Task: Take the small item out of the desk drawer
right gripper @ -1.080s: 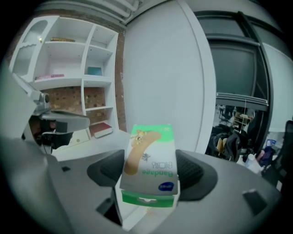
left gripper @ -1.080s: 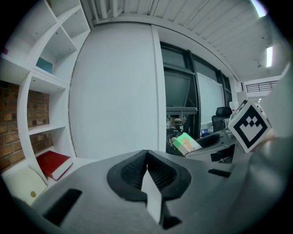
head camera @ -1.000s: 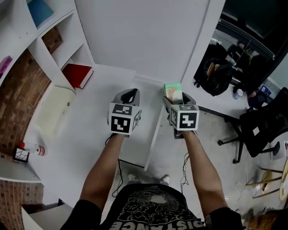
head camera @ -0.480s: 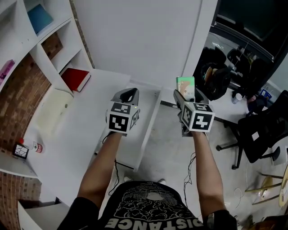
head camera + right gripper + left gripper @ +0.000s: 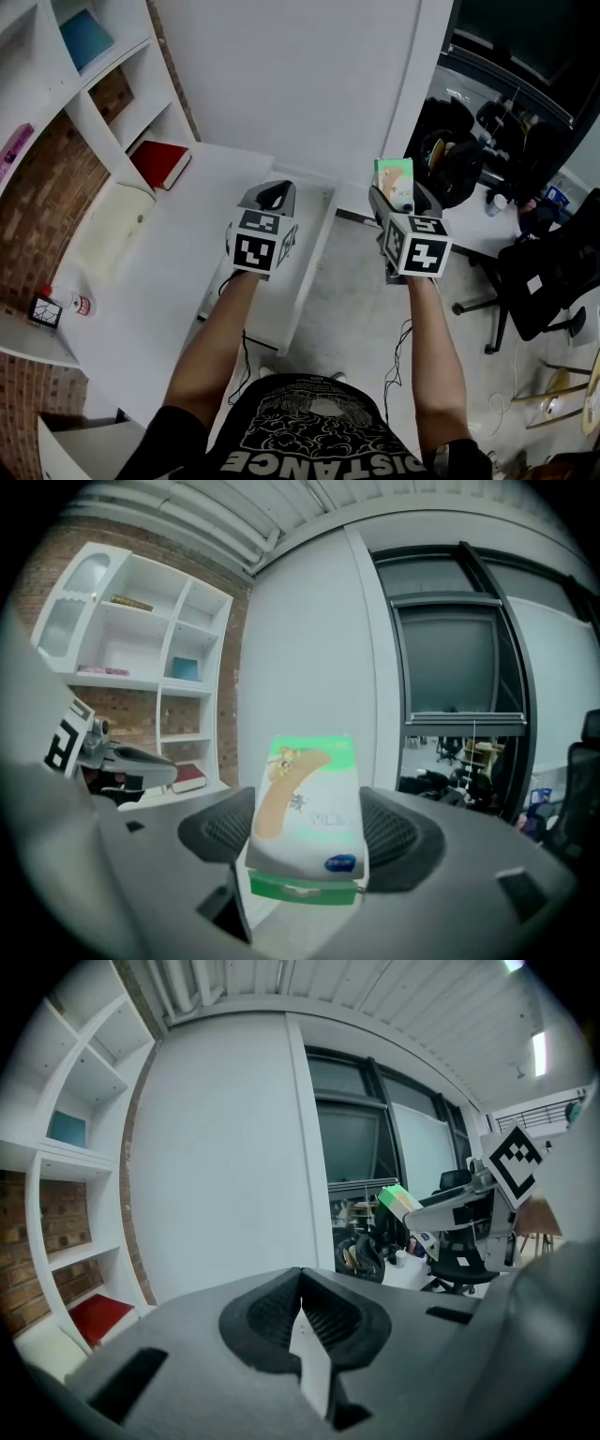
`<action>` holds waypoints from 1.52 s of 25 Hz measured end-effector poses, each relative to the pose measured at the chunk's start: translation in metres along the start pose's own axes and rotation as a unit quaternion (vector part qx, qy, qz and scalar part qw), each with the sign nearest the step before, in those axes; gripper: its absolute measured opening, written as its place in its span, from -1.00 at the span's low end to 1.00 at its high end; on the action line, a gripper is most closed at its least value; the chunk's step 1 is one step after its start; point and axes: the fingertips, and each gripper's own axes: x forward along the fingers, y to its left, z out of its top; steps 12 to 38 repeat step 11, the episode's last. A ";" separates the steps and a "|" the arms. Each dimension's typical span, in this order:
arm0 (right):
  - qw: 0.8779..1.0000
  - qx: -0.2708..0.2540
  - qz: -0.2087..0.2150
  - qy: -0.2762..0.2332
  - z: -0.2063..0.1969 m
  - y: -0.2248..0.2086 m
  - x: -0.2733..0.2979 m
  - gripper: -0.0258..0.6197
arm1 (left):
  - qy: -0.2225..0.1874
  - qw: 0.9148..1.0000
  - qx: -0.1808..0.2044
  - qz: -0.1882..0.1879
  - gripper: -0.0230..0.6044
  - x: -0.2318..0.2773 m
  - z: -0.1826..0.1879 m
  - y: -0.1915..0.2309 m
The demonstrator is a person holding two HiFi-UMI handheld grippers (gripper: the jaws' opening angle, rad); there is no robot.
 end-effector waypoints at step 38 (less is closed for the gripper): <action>1.000 -0.003 -0.004 0.003 -0.003 0.006 -0.003 0.16 | 0.000 1.000 -0.001 -0.005 -0.92 -0.003 -0.003 -0.001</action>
